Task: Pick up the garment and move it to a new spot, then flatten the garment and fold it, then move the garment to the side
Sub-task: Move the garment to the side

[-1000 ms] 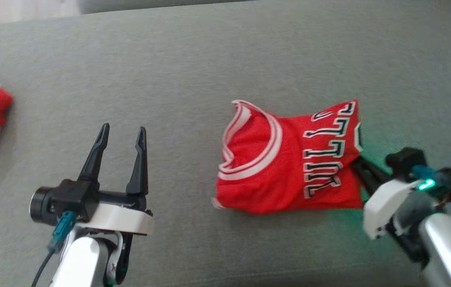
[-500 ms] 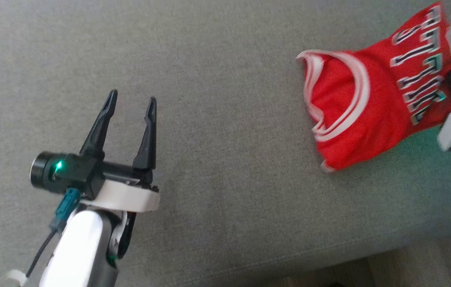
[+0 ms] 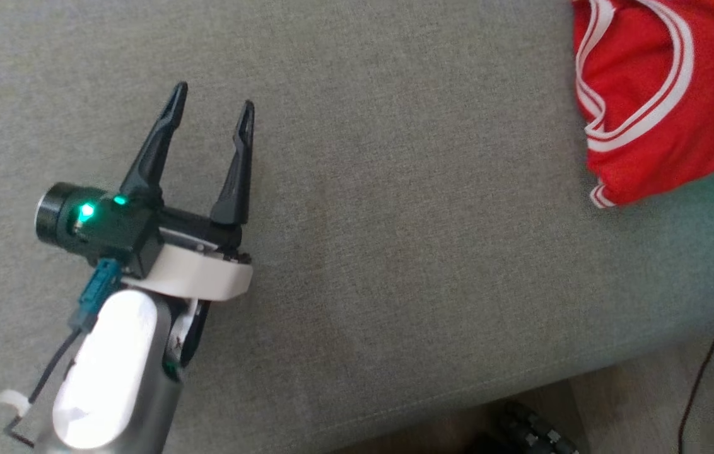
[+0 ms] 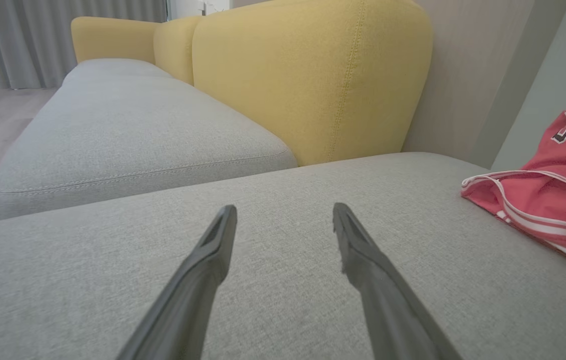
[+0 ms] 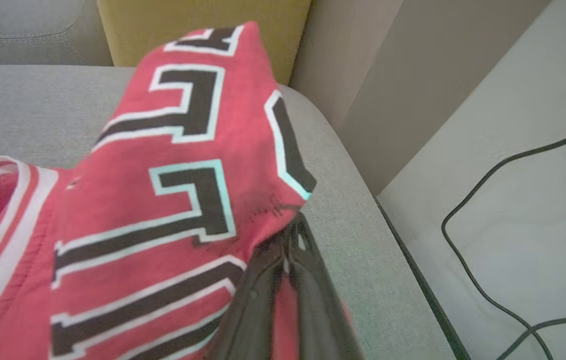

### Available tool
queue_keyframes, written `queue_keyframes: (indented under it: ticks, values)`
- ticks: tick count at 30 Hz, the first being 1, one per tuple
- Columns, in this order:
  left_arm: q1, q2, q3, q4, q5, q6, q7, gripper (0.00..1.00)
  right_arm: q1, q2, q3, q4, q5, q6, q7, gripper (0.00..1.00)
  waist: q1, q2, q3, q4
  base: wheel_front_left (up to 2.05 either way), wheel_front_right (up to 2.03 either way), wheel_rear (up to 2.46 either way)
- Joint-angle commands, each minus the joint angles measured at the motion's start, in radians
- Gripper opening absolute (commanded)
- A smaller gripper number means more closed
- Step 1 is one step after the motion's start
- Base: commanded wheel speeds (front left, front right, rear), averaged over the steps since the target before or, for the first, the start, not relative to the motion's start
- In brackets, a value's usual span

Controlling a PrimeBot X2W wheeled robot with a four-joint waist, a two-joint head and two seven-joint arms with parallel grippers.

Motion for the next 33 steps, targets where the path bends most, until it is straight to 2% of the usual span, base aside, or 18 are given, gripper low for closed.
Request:
queue_keyframes:
  ticks: [1, 7, 8, 9, 15, 18, 21, 26, 30, 33]
  values:
    - [-0.03, 0.02, 0.024, -0.034, 0.008, -0.003, -0.005, 1.0, -0.016, -0.027, -0.009, -0.017, -0.006, 0.007, -0.015, 0.0, -0.0001, 0.0, 0.016, -0.008, 0.0, 0.0, 0.0]
    - [-0.053, 0.024, 0.021, -0.026, 0.008, -0.011, -0.005, 1.0, -0.044, 0.007, -0.042, 0.054, -0.016, 0.007, -0.07, 0.0, -0.0001, 0.0, 0.032, -0.001, 0.0, 0.0, 0.0]
    - [-0.055, 0.023, 0.022, -0.025, 0.007, -0.011, -0.005, 1.0, -0.047, 0.009, -0.044, 0.064, -0.012, 0.007, -0.078, 0.38, -0.0001, 0.0, 0.032, 0.001, 0.0, 0.0, 0.0]
    - [-0.055, 0.024, 0.024, -0.025, 0.005, -0.01, -0.005, 1.0, -0.051, 0.01, -0.044, 0.074, -0.01, 0.007, -0.086, 1.0, -0.0001, 0.0, 0.032, 0.003, 0.0, 0.0, 0.0]
    - [-0.035, 0.023, 0.032, -0.017, -0.002, -0.005, -0.005, 1.0, -0.05, 0.027, -0.052, 0.08, -0.018, 0.007, -0.137, 1.0, -0.0001, 0.0, 0.004, 0.009, 0.0, 0.0, 0.0]
    - [-0.012, 0.022, 0.041, -0.011, -0.009, 0.001, -0.005, 1.0, 0.001, 0.057, -0.079, 0.001, -0.05, 0.007, -0.161, 1.0, -0.0001, 0.0, -0.042, 0.013, 0.0, 0.0, 0.0]
    - [0.012, 0.021, 0.048, -0.008, -0.012, 0.007, -0.005, 1.0, 0.074, 0.097, -0.094, -0.111, -0.076, 0.007, -0.163, 1.0, -0.0001, 0.0, -0.085, 0.019, 0.0, 0.0, 0.0]
    - [0.058, 0.014, 0.06, -0.005, -0.02, 0.021, -0.005, 1.0, 0.238, 0.211, -0.097, -0.357, -0.111, 0.007, -0.177, 1.0, -0.0001, 0.0, -0.158, 0.046, 0.0, 0.0, 0.0]
    - [0.102, 0.011, 0.077, -0.005, -0.031, 0.036, -0.005, 1.0, 0.363, 0.31, -0.058, -0.523, -0.135, 0.007, -0.188, 1.0, -0.0001, 0.0, -0.203, 0.074, 0.0, 0.0, 0.0]
    - [0.132, 0.011, 0.088, -0.005, -0.039, 0.044, -0.005, 1.0, 0.426, 0.365, -0.011, -0.599, -0.144, 0.007, -0.198, 1.0, -0.0001, 0.0, -0.231, 0.1, 0.0, 0.0, 0.0]
